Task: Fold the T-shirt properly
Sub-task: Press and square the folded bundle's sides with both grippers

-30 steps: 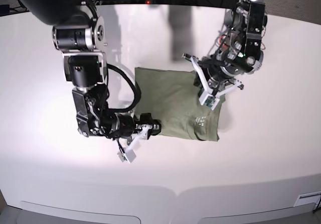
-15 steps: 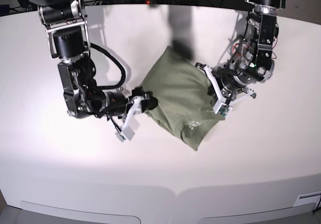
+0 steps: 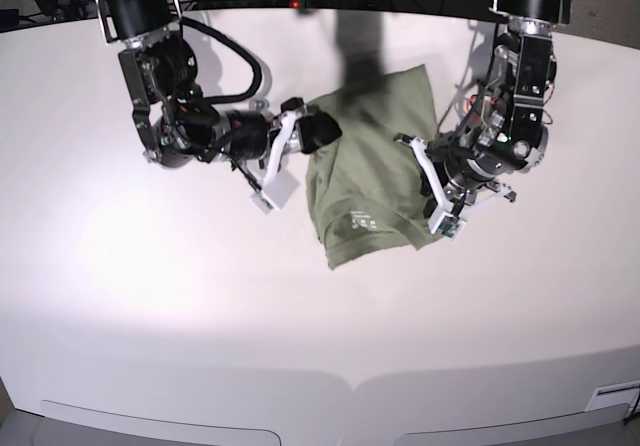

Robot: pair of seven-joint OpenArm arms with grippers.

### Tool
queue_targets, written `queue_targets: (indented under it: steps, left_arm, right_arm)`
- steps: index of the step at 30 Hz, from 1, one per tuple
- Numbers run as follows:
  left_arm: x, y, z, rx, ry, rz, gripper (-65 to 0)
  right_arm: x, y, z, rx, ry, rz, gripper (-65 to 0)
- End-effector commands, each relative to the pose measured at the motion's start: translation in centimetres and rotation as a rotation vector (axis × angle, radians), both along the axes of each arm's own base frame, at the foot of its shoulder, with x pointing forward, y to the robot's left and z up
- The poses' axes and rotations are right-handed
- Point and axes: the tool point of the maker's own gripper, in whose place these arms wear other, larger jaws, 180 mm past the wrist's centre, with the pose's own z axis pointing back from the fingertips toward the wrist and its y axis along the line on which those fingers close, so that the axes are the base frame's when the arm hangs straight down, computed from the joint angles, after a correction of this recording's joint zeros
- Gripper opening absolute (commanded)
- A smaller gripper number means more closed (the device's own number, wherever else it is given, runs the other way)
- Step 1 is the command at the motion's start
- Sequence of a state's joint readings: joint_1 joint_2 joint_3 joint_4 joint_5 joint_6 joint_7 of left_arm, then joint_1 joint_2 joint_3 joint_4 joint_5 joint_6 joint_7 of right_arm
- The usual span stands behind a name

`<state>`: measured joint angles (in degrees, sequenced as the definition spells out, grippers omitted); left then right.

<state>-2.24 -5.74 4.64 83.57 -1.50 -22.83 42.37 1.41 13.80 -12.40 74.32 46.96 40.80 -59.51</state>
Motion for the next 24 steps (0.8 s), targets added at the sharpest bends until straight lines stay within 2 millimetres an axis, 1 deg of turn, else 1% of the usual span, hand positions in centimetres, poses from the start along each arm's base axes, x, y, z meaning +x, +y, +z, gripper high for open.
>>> queue_targets:
  steps: [1, 5, 11, 14, 18, 24]
  left_arm:
    - [1.3, 0.0, 1.3, -0.01, -0.045, 0.003, -65.0]
    - [1.6, 0.0, 1.6, -0.01, -0.05, 0.004, -65.0]
    - [1.7, 0.0, 1.6, -0.009, -0.053, 0.004, -65.0]
    - [1.7, 0.0, 1.6, -0.009, -0.053, 0.003, -65.0]
    - [1.7, 0.0, 1.7, -0.009, -0.053, 0.003, -65.0]
    - [2.3, 0.1, 2.1, 0.002, -0.053, 0.003, -65.0]
  right_arm:
    - [-2.4, -1.2, -1.5, -0.091, 0.067, 0.059, -42.1]
    - [-3.3, -0.4, -0.9, -0.058, 0.076, 0.068, -42.1]
    - [-3.2, -0.2, -0.6, -0.049, 0.066, 0.069, -42.1]
    - [-3.2, 0.3, 0.0, -0.017, 0.066, 0.068, -42.1]
    - [-2.6, 0.7, 1.1, -0.005, 0.026, 0.077, -42.1]
    - [-1.4, 1.3, 3.1, -0.001, -0.071, 0.097, -42.1]
